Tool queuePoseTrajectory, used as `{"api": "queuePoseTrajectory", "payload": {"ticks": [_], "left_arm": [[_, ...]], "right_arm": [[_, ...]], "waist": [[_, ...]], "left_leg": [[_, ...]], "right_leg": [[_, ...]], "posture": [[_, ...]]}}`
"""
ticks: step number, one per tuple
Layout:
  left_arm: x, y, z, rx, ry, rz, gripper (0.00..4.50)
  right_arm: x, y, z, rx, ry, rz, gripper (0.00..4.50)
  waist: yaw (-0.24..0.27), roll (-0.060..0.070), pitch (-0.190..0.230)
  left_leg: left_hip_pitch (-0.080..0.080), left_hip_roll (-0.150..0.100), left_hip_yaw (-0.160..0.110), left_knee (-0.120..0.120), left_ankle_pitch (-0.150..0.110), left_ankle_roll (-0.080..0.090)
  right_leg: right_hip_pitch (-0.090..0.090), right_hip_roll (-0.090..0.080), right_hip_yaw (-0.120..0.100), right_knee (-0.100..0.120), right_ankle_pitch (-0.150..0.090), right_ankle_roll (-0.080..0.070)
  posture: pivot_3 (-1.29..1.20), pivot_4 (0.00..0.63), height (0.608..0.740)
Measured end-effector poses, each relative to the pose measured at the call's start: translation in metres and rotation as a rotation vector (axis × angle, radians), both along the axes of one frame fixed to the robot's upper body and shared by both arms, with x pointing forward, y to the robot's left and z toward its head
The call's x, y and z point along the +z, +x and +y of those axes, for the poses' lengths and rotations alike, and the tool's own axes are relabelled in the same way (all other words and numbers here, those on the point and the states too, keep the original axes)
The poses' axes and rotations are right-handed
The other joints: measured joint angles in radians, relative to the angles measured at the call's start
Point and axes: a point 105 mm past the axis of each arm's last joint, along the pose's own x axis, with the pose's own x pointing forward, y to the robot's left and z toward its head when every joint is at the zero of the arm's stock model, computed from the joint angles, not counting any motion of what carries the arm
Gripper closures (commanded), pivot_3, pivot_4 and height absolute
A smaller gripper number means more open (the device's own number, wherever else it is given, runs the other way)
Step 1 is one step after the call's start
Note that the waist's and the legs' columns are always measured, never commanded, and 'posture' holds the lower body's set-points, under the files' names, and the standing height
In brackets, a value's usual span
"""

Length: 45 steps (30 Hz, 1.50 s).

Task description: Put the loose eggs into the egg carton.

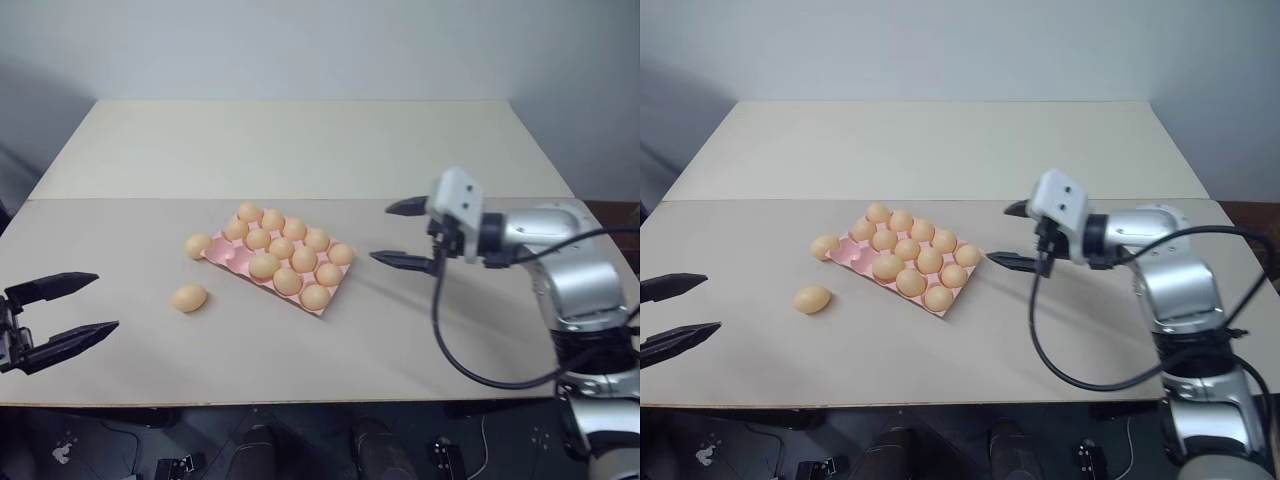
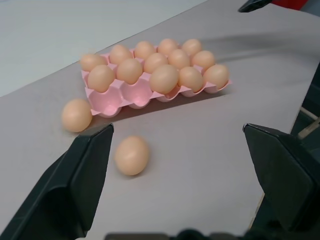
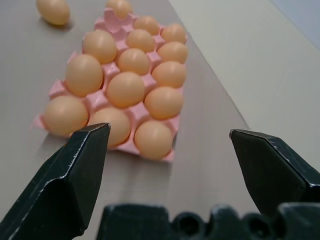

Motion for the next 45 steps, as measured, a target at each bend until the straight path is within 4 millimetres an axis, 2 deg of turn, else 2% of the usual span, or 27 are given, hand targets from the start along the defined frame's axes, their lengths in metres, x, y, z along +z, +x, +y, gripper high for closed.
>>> {"api": "queuePoseTrajectory", "payload": {"ticks": [6,15,21,30,36,39,45], "left_arm": [[-0.012,-0.007,0.004,0.016,0.007,0.046,0.0],[-0.016,0.0,0.0,0.008,0.027,0.035,0.0],[-0.022,0.029,-0.015,-0.03,0.077,-0.016,0.0],[-0.058,0.091,-0.03,-0.077,0.173,0.043,0.0],[-0.077,0.109,-0.043,-0.127,0.198,0.074,0.0],[-0.086,0.115,-0.045,-0.126,0.236,0.101,0.56],[-0.099,0.119,-0.045,-0.111,0.265,0.118,2.38]], "right_arm": [[-0.029,-0.042,-0.025,0.132,-0.065,0.138,0.03],[-0.023,-0.043,-0.024,0.128,-0.048,0.111,0.03],[-0.012,-0.044,-0.025,0.135,-0.036,0.083,0.03],[0.006,-0.045,-0.017,0.176,-0.036,0.031,0.03],[0.008,-0.049,-0.015,0.192,-0.039,0.032,0.03],[0.009,-0.052,-0.015,0.193,-0.039,0.034,0.0],[0.011,-0.052,-0.016,0.172,-0.031,0.031,0.0]], "waist": [[0.005,0.0,0.0],[0.007,0.0,0.0],[0.02,0.0,0.0],[0.027,0.0,0.0],[0.026,0.0,0.0],[0.026,0.0,0.0],[0.028,0.0,0.0]], "left_leg": [[0.0,0.0,0.0,0.0,0.0,0.0],[0.0,0.0,0.001,0.001,0.0,0.0],[0.0,-0.001,0.001,0.001,0.0,0.0],[0.0,-0.001,0.001,0.002,0.0,0.0],[-0.001,-0.001,0.001,0.003,0.0,0.0],[-0.001,-0.001,0.001,0.003,0.0,0.0],[-0.001,-0.001,0.0,0.003,0.0,0.0]], "right_leg": [[0.002,-0.001,0.0,-0.001,0.0,0.0],[0.001,-0.001,0.001,-0.001,0.0,0.0],[0.002,0.0,0.001,-0.001,0.0,0.0],[0.001,0.0,0.0,0.0,0.0,0.0],[0.001,0.0,0.0,0.001,0.0,0.0],[0.001,0.0,0.0,0.001,0.0,0.0],[0.001,0.0,0.0,0.001,0.0,0.0]], "posture": [[0.0,0.15,0.74],[0.0,0.15,0.74],[0.0,0.15,0.74],[0.0,0.15,0.74],[0.0,0.15,0.74],[0.0,0.15,0.74],[0.0,0.15,0.74]]}}
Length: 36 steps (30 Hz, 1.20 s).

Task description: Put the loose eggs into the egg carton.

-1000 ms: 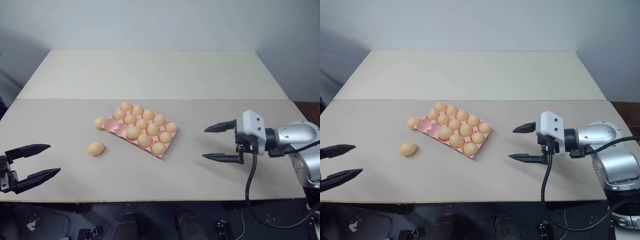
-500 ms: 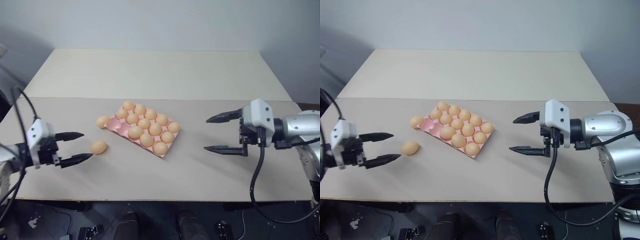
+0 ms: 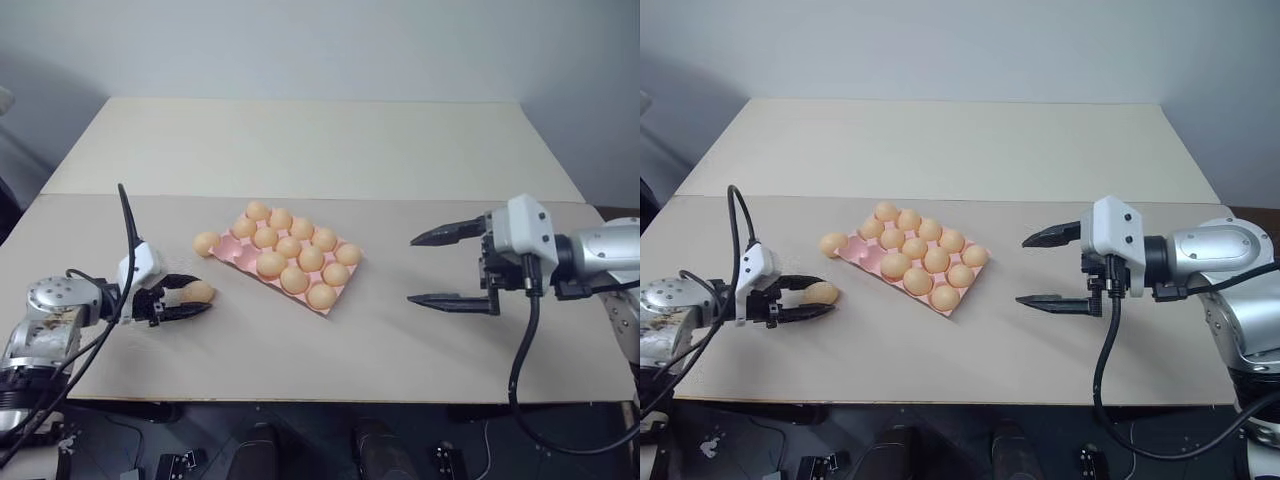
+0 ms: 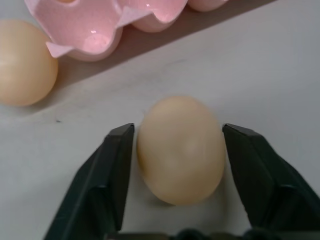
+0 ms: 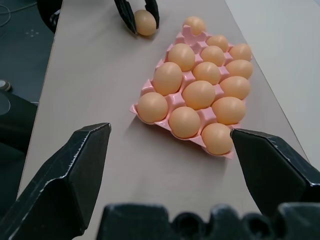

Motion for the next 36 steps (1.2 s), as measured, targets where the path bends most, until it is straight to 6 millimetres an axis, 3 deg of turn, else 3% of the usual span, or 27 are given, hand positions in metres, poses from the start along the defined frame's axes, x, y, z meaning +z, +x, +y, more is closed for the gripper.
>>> {"api": "queuePoseTrajectory", "payload": {"ticks": [6,10,13,16,20,25,28,33,36], "left_arm": [[0.009,0.001,-0.004,-0.024,-0.038,-0.019,2.38],[0.035,-0.006,-0.009,-0.091,-0.082,-0.051,2.38],[0.06,0.002,-0.015,-0.098,-0.101,-0.122,2.38],[0.07,0.012,-0.025,-0.093,-0.125,-0.157,2.38],[0.067,0.033,-0.056,-0.119,-0.14,-0.161,2.38],[0.045,0.053,-0.074,-0.095,-0.121,-0.129,2.38],[0.035,0.06,-0.076,-0.07,-0.066,-0.131,1.75],[0.045,0.06,-0.076,-0.088,-0.093,-0.14,0.11],[0.067,0.053,-0.071,-0.105,-0.129,-0.177,0.05]], "right_arm": [[0.006,-0.002,0.002,0.0,0.026,-0.016,0.0],[0.007,-0.001,0.001,-0.011,0.037,-0.022,0.0],[0.005,0.0,0.0,-0.028,0.043,-0.021,0.0],[0.006,0.002,0.001,-0.037,0.051,-0.026,0.0],[0.006,0.003,0.003,-0.042,0.055,-0.029,0.0],[0.005,0.004,0.003,-0.056,0.058,-0.034,0.0],[0.002,0.003,0.003,-0.062,0.057,-0.029,0.0],[0.004,0.0,0.004,-0.073,0.059,-0.038,0.0],[0.006,-0.001,0.005,-0.077,0.067,-0.04,0.0]], "waist": [[-0.001,0.0,0.0],[-0.001,0.0,0.0],[0.003,0.0,0.0],[0.005,0.0,0.0],[0.006,0.0,0.0],[-0.002,0.0,0.0],[-0.002,0.0,0.0],[0.0,0.0,0.0],[-0.001,0.0,0.0]], "left_leg": [[0.0,0.0,0.0,0.001,0.0,0.0],[0.0,0.0,0.0,0.001,0.0,0.0],[0.0,0.0,0.0,0.002,0.0,0.0],[-0.001,0.0,-0.001,0.003,0.0,0.0],[-0.002,-0.001,-0.001,0.005,0.0,0.0],[-0.003,-0.001,-0.002,0.006,0.0,0.0],[-0.003,-0.001,-0.002,0.007,0.0,0.0],[-0.005,-0.001,-0.003,0.009,0.0,0.0],[-0.006,-0.001,-0.004,0.011,0.0,0.001]], "right_leg": [[0.0,0.0,0.0,0.0,0.0,0.0],[0.0,0.0,0.0,0.0,0.0,0.0],[0.001,0.0,0.0,0.001,0.0,0.0],[0.001,0.0,0.0,0.001,0.0,0.0],[0.001,0.0,-0.001,0.001,0.0,0.0],[0.0,0.0,-0.001,0.001,0.0,0.0],[0.0,0.0,-0.001,0.001,0.0,0.0],[0.0,0.0,-0.002,0.001,0.0,0.001],[0.0,0.0,-0.003,0.002,0.0,0.001]], "posture": [[0.0,0.15,0.74],[0.0,0.15,0.74],[0.0,0.15,0.74],[0.0,0.15,0.74],[0.0,0.15,0.74],[0.0,0.15,0.74],[0.0,0.15,0.74],[0.0,0.15,0.74],[0.0,0.15,0.74]]}}
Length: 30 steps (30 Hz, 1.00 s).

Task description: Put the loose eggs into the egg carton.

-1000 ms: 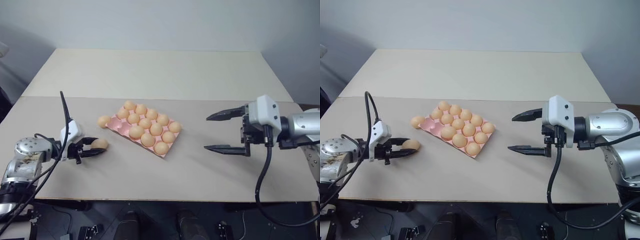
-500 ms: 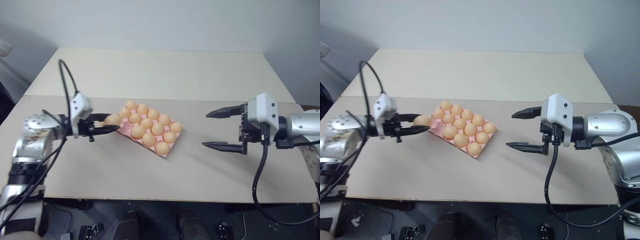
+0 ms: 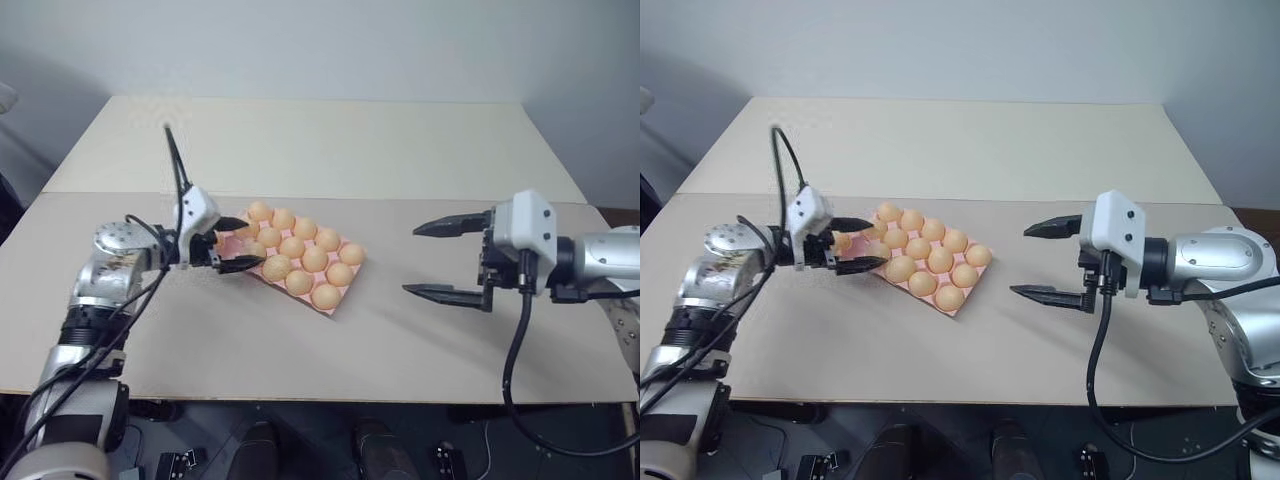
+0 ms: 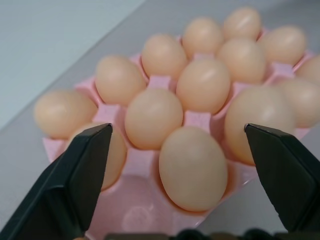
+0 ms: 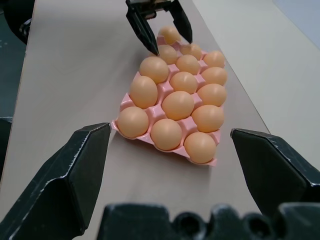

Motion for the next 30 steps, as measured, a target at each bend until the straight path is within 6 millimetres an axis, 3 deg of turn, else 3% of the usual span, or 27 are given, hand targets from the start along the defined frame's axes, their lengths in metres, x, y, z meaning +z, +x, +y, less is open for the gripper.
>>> {"api": "queuePoseTrajectory", "payload": {"ticks": [3,7,13,17,23,30], "left_arm": [[0.018,-0.009,0.009,-0.001,-0.018,-0.043,0.05],[0.022,-0.029,0.032,0.027,-0.053,-0.025,0.05],[0.034,-0.083,0.076,0.063,-0.076,-0.018,0.05],[0.017,-0.135,0.104,0.137,-0.113,0.086,0.05],[0.014,-0.174,0.111,0.239,-0.173,0.079,0.05],[0.022,-0.172,0.102,0.287,-0.201,-0.002,0.05]], "right_arm": [[-0.001,0.0,0.0,-0.001,0.006,0.005,0.0],[0.001,0.001,0.0,0.002,0.007,0.005,0.0],[-0.001,0.005,0.0,0.015,0.011,0.024,0.0],[-0.003,0.008,0.002,0.029,0.013,0.024,0.0],[-0.01,0.008,0.001,0.034,0.017,0.047,0.0],[-0.012,0.008,0.0,0.029,0.018,0.056,0.0]], "waist": [[0.0,0.0,0.0],[-0.003,0.0,0.0],[-0.006,0.001,0.001],[-0.01,0.002,0.001],[0.01,0.001,0.001],[0.005,0.001,0.0]], "left_leg": [[0.0,0.0,0.0,0.0,0.0,0.0],[0.0,0.0,0.0,0.0,0.0,0.0],[0.001,0.001,0.0,0.0,-0.001,0.001],[0.001,0.002,0.002,0.0,-0.001,0.001],[0.001,0.001,0.002,0.0,-0.001,0.001],[0.002,0.001,0.002,0.0,-0.001,0.001]], "right_leg": [[0.001,0.0,0.0,0.0,0.0,0.0],[0.0,0.0,0.0,0.0,0.0,0.0],[0.001,0.0,0.0,0.0,0.0,0.0],[0.0,0.0,0.001,0.0,0.0,0.0],[0.002,-0.001,0.0,-0.001,0.0,0.001],[0.002,-0.001,0.0,-0.001,0.0,0.001]], "posture": [[0.0,0.15,0.74],[0.0,0.15,0.74],[0.0,0.15,0.74],[0.0,0.15,0.74],[0.0,0.15,0.74],[0.0,0.15,0.74]]}}
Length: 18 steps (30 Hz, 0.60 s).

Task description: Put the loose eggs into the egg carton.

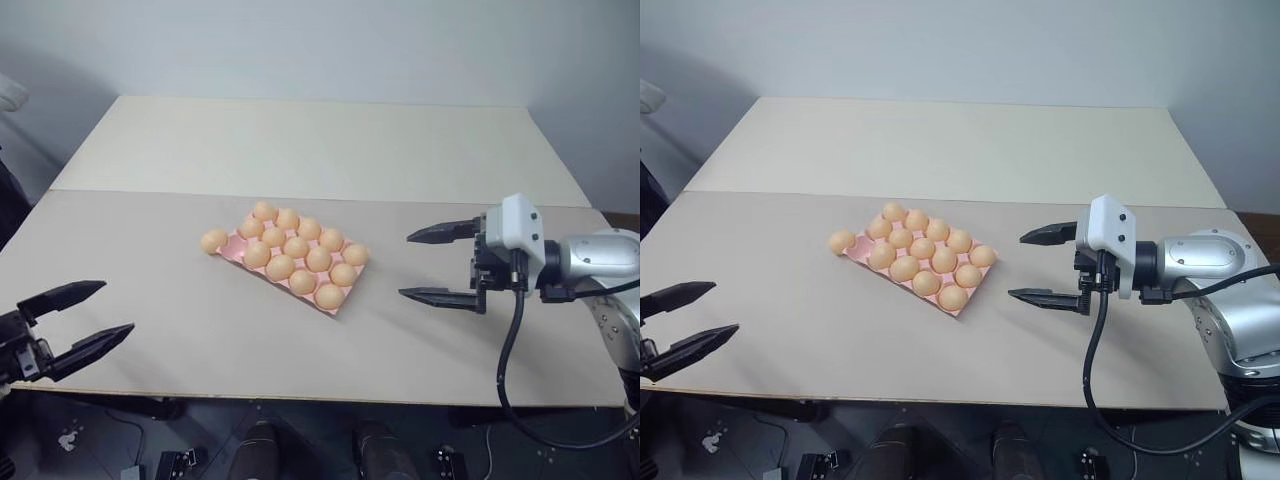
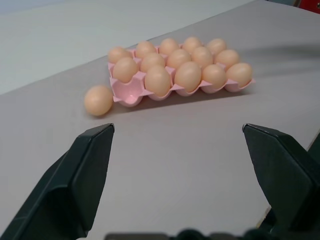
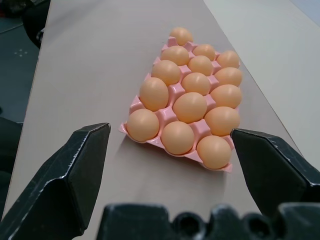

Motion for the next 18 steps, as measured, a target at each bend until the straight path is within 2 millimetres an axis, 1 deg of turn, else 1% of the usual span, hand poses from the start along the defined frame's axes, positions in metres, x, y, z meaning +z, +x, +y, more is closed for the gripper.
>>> {"api": "queuePoseTrajectory", "payload": {"ticks": [2,4,8,10,12,16,18], "left_arm": [[0.001,0.005,-0.003,-0.006,-0.004,-0.011,0.05],[0.003,0.016,-0.005,-0.014,0.008,-0.016,0.05],[0.007,0.052,-0.003,0.019,0.054,-0.006,0.05],[0.007,0.076,0.0,0.045,0.055,0.006,0.05],[0.002,0.1,0.003,0.078,0.065,0.041,0.05],[-0.01,0.135,0.006,0.107,0.104,0.106,0.05],[-0.013,0.154,0.004,0.118,0.121,0.114,0.05]], "right_arm": [[0.0,0.0,0.0,-0.001,0.0,0.0,0.0],[0.0,0.0,0.0,-0.003,0.001,-0.003,0.0],[0.002,0.001,0.0,-0.01,0.005,-0.01,0.0],[0.003,0.002,0.001,-0.013,0.008,-0.016,0.0],[0.002,0.002,0.001,-0.017,0.006,-0.019,0.0],[0.003,0.002,0.001,-0.027,0.006,-0.029,0.0],[0.003,0.001,0.001,-0.032,0.007,-0.034,0.0]], "waist": [[-0.002,0.0,0.0],[0.0,0.0,0.0],[0.0,0.0,0.0],[0.0,0.0,0.0],[-0.001,0.0,0.0],[-0.005,0.0,0.0],[-0.004,0.0,0.0]], "left_leg": [[0.001,0.0,0.0,0.0,0.0,0.0],[0.0,0.0,0.0,0.0,0.0,0.0],[0.0,-0.001,0.0,0.0,0.0,0.0],[0.0,-0.001,0.0,0.0,0.0,0.0],[0.0,-0.001,0.0,0.0,0.0,0.0],[-0.001,-0.001,0.0,0.0,0.0,0.0],[-0.001,-0.001,0.0,0.0,0.0,0.0]], "right_leg": [[0.0,0.0,0.0,0.0,0.0,0.0],[0.0,0.0,0.0,0.0,0.0,0.0],[0.0,0.0,0.0,0.0,0.0,0.0],[-0.001,0.0,0.0,0.0,0.0,0.0],[-0.001,0.001,0.0,0.0,0.0,0.0],[-0.002,0.001,0.0,0.001,0.0,0.0],[-0.002,0.001,0.0,0.001,0.0,0.0]], "posture": [[0.0,0.15,0.74],[0.0,0.15,0.74],[0.0,0.15,0.74],[0.0,0.15,0.74],[0.0,0.15,0.74],[0.0,0.15,0.74],[0.0,0.15,0.74]]}}
